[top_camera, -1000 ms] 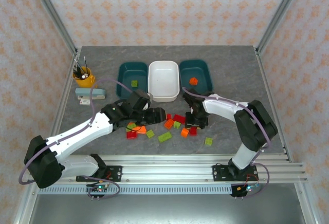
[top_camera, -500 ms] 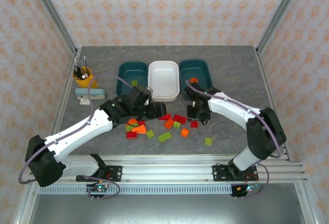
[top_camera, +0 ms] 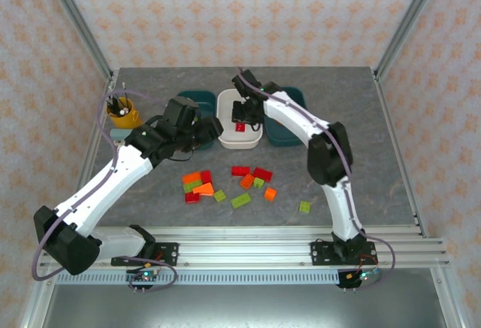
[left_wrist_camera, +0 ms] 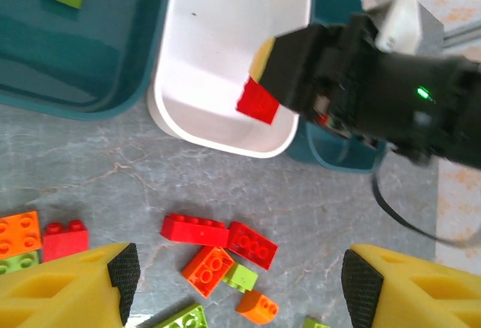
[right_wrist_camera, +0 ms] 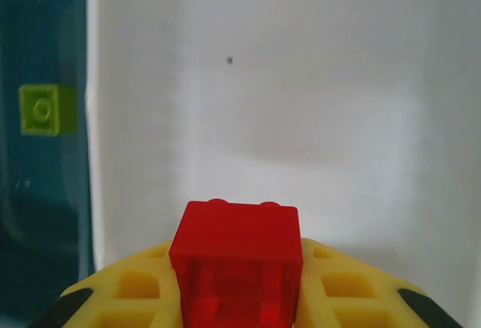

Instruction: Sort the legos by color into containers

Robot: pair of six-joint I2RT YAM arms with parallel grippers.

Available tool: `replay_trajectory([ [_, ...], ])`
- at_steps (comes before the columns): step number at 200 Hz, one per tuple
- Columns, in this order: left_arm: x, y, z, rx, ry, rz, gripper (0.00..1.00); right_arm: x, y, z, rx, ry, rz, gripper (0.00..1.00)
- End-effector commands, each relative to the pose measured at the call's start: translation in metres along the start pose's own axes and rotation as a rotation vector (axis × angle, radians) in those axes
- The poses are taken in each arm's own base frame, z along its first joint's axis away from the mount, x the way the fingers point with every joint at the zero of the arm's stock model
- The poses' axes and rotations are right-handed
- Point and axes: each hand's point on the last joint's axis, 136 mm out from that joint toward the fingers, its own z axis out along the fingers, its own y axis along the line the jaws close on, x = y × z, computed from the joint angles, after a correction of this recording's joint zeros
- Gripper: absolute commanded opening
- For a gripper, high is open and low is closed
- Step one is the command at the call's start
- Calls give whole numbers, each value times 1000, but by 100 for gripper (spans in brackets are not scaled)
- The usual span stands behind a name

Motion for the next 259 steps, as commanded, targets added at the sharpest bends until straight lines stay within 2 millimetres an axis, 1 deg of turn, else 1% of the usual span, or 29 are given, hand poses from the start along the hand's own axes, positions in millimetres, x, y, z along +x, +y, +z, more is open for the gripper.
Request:
replay_trajectory([
  [1, -12, 4, -10, -32, -43, -25, 74, -13, -9, 16, 46, 10, 17, 24],
  [14, -12, 8, -13, -44, -46, -35, 74, -16, -13, 33, 56, 32, 29, 27],
  [29, -12, 13, -17, -51, -47, -43, 74, -17, -15, 45, 62, 47, 31, 34],
  [41, -10, 18, -22, -63, -49, -45, 74, -20, -11, 45, 51, 46, 28, 43],
  [56, -8, 27, -29, -86, -52, -47, 74, -26, -3, 35, 22, 27, 24, 52],
  [74, -3, 38, -36, -109, -50, -54, 74, -37, 7, 12, -10, -12, 19, 58],
  [94, 4, 48, -42, -132, -37, -55, 74, -44, 15, -21, -26, -60, -2, 60],
  [115, 12, 58, -47, -166, -6, -50, 74, -47, 25, -67, -50, -123, -37, 59],
  [138, 24, 70, -50, -207, 43, -37, 74, -40, 28, -114, -74, -189, -83, 59],
  [139, 25, 71, -50, -208, 45, -35, 74, -38, 28, -113, -74, -187, -85, 59],
  [154, 34, 79, -51, -233, 82, -20, 74, -25, 28, -141, -97, -222, -120, 59],
  [175, 48, 94, -50, -271, 129, 2, 74, 6, 29, -168, -152, -241, -164, 59],
  [182, 54, 99, -48, -281, 147, 7, 74, 20, 26, -171, -163, -233, -177, 60],
  [185, 56, 102, -48, -286, 154, 9, 74, 25, 26, -177, -173, -240, -183, 60],
  [208, 75, 116, -42, -306, 219, 18, 73, 69, 14, -192, -211, -229, -212, 61],
  [214, 79, 119, -40, -311, 233, 19, 73, 81, 10, -191, -224, -216, -216, 61],
  [219, 83, 122, -38, -313, 247, 19, 73, 90, 9, -196, -247, -216, -223, 62],
  [229, 92, 127, -34, -315, 278, 21, 73, 110, 6, -198, -279, -202, -245, 63],
  [248, 113, 141, -23, -340, 351, 26, 73, 148, -7, -191, -281, -155, -294, 64],
  [259, 124, 147, -15, -349, 381, 35, 72, 168, -11, -184, -291, -118, -315, 65],
])
